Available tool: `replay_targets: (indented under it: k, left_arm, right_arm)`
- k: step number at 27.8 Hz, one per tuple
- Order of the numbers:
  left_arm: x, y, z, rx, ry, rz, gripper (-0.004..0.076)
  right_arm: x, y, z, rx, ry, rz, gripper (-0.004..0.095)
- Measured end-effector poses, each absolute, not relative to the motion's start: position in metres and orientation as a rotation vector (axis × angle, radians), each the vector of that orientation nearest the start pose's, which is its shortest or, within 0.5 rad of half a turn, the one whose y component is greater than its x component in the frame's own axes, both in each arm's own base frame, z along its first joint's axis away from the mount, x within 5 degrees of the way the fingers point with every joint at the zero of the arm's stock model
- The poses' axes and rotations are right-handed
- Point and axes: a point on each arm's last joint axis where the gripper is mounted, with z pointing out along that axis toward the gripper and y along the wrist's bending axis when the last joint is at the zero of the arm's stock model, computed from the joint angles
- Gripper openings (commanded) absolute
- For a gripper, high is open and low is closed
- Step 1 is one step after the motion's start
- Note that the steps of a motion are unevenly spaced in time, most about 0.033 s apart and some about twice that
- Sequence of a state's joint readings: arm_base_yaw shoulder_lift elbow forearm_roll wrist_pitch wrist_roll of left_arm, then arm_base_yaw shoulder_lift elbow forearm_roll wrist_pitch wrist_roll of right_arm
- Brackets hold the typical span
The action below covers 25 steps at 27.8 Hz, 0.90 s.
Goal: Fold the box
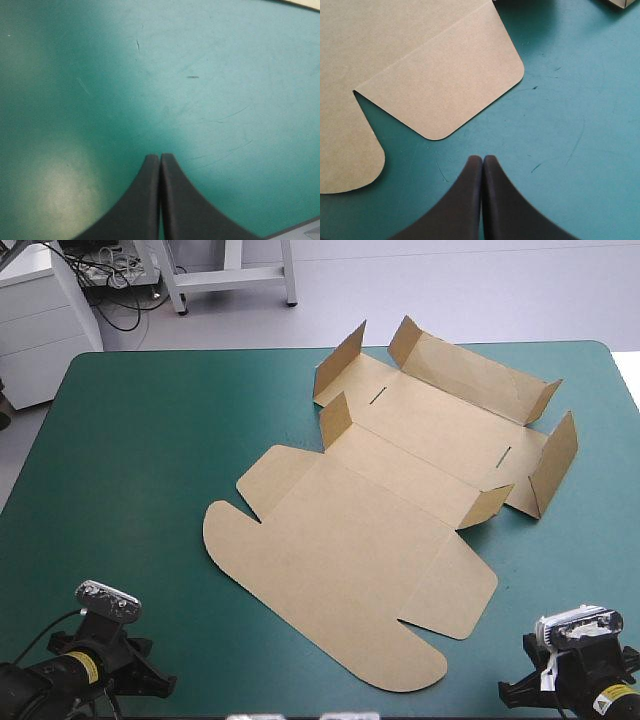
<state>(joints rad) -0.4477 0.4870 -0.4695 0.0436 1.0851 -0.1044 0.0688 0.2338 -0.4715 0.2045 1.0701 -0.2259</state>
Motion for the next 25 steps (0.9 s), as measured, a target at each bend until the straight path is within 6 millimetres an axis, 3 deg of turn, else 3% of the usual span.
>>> replay_targets:
  k: [10, 12, 14, 19, 21, 25]
  left_arm:
    - [0.0601, -0.0250, 0.2513, 0.455, 2.552, -0.146, -0.0032]
    - [0.0601, -0.0250, 0.2513, 0.455, 2.552, -0.146, -0.0032]
    - [0.0601, -0.0250, 0.2513, 0.455, 2.552, -0.146, -0.0032]
    - [0.0601, -0.0250, 0.2513, 0.455, 2.552, -0.146, -0.0032]
    - [0.0601, -0.0250, 0.2513, 0.455, 2.552, -0.146, -0.0032]
    - [0.0601, -0.0250, 0.2513, 0.455, 2.552, -0.146, -0.0032]
  right_arm:
    - [0.0299, 0.0183, 0.2667, -0.315, 2.277, 0.177, -0.0017]
    - [0.0299, 0.0183, 0.2667, -0.317, 2.277, 0.176, 0.0031]
    - [0.0299, 0.0184, 0.2667, -0.321, 2.276, 0.175, 0.0149]
    - [0.0297, 0.0197, 0.2670, -0.334, 2.271, 0.190, 0.0704]
    - [0.0297, 0.0201, 0.2670, -0.330, 2.271, 0.197, 0.0882]
    - [0.0302, 0.0212, 0.2681, -0.215, 2.276, 0.265, 0.0881]
